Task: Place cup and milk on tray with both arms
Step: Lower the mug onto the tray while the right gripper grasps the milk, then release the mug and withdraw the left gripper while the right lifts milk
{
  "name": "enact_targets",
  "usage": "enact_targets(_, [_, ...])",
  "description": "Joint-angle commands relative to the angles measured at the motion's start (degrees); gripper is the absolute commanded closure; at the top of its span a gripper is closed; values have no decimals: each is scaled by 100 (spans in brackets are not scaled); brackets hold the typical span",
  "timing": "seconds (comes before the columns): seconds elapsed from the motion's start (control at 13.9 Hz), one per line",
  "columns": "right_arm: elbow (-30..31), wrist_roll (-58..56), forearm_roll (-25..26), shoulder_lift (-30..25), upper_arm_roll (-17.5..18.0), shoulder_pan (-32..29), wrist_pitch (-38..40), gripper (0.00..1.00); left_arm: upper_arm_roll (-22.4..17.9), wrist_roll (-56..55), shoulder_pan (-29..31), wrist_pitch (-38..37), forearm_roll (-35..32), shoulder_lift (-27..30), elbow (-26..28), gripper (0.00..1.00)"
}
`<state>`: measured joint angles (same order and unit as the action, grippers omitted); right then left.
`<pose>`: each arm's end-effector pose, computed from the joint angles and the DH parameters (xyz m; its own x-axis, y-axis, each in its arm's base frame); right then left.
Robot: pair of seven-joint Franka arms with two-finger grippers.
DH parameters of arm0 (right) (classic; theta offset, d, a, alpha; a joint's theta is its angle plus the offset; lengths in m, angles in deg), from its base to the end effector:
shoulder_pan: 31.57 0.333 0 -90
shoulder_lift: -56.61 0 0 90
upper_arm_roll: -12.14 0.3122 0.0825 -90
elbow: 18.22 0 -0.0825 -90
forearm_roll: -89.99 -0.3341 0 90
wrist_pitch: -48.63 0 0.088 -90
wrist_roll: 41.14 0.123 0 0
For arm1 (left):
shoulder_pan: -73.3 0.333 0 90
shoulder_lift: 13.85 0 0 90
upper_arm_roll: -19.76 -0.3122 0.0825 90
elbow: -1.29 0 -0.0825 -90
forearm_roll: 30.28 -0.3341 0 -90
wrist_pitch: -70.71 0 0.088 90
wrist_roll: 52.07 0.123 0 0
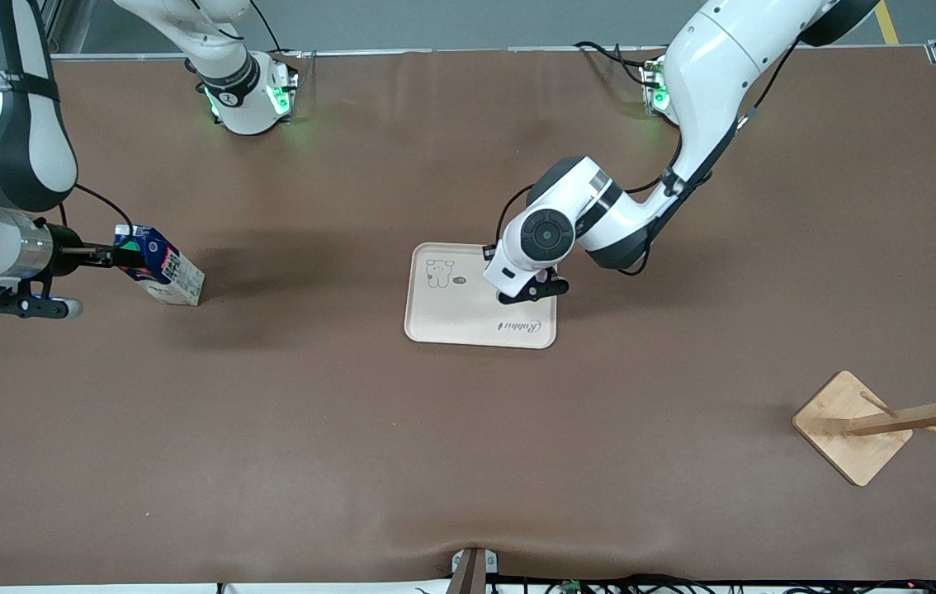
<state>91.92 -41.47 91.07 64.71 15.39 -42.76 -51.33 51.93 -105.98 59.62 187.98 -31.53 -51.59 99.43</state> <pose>0.4988 -0.0724 0.4008 0.9419 -0.1203 -0.3135 -0.1244 -0.9922 0.0068 0.4427 -0.4069 0.2534 0.9070 0.1716 -0.3846 0.1856 -0.9826 -0.0008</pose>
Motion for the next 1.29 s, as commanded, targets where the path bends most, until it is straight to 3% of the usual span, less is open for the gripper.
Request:
enact_targets(0.0, [533, -133, 14, -274, 62, -252, -287, 0, -61, -102, -73, -196, -156, -58, -199, 26])
enact_targets(0.07, [630, -116, 14, -292, 71, -278, -331, 0, -70, -85, -65, -205, -235, -49, -225, 0])
enact_targets(0.29, [1104, -81, 14, -319, 71, -409, -884, 0, -61, -40, 14, -275, -499, 21, -444, 0])
enact_targets(0.57, [1701, -72, -126, -389, 71, -472, -1402, 0, -192, -6, 102, -1538, -516, 161, -1603, 0])
enact_targets(0.72, [1712, -54, -135, -406, 88, -428, -1221, 73, -420, 143, 216, -1778, -517, 538, -1728, 0])
enact_targets(0.79, [1520, -37, -153, -398, 114, -402, -854, 88, -474, 379, 347, -1778, -517, 757, -1728, 0])
enact_targets(1.01, [634, 409, -626, -354, 115, -130, 402, 90, -492, 1249, 1040, -1874, -517, 1224, -1719, 0])
enact_targets(1.22, [-140, 911, -636, -345, 115, 650, 1301, 87, -501, 1978, 1655, -2050, -560, 1541, -1719, 0])
